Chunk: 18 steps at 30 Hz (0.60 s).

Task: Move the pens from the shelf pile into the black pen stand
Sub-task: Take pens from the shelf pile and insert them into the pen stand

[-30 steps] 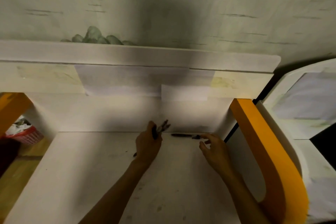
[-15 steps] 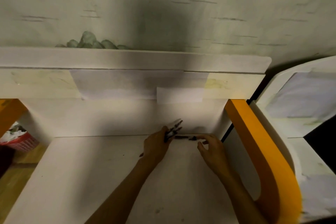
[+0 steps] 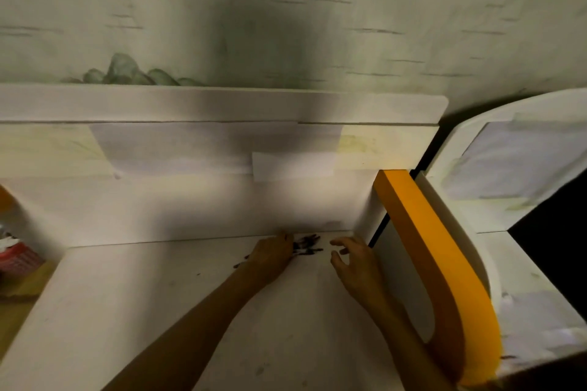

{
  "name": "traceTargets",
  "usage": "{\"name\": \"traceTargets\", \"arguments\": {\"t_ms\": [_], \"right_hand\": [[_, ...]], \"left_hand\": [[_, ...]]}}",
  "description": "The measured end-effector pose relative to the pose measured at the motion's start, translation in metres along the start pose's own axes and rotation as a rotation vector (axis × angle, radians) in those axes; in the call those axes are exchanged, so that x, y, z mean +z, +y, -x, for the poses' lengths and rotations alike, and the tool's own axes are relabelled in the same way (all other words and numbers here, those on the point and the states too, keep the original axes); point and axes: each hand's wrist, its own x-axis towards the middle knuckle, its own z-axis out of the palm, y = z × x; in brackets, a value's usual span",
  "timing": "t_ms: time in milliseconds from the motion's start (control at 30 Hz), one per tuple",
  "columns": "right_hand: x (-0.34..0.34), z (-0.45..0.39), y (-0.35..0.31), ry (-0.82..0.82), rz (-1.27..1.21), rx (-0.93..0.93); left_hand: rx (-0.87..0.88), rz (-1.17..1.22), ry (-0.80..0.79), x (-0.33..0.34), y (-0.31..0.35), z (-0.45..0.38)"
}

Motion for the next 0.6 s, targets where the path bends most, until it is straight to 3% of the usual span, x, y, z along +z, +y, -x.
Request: {"name": "traceTargets", "arguments": {"t_ms": [133,233,300,467,533,600], "right_hand": [[0.006,-0.001,-0.005,-0.002,-0.010,-0.018],[0.011,-0.002,-0.014,-0.022,0.004,-0.043],[0.016,-0.004,-0.021,-0.019,0.028,-0.075],[0.029,-0.008,-0.038,-0.035,0.077,-0.129],[0.033,-0.008,-0.043,-0.038,0.080,-0.159],[0.036,-0.008,-0.046,-0.048,0.085,-0.171]], "left_hand": [[-0.128,0.123,-0.175,-0.003,-0.019,0.019],[-0.247,0.278,-0.094,-0.006,-0.026,0.042],[-0.308,0.434,0.094,-0.007,-0.027,0.057],[-0.561,0.817,1.026,-0.014,-0.018,0.082],[-0.635,0.995,1.162,-0.019,-0.016,0.086],[-0.656,1.088,1.140,-0.012,-0.016,0.090]]}}
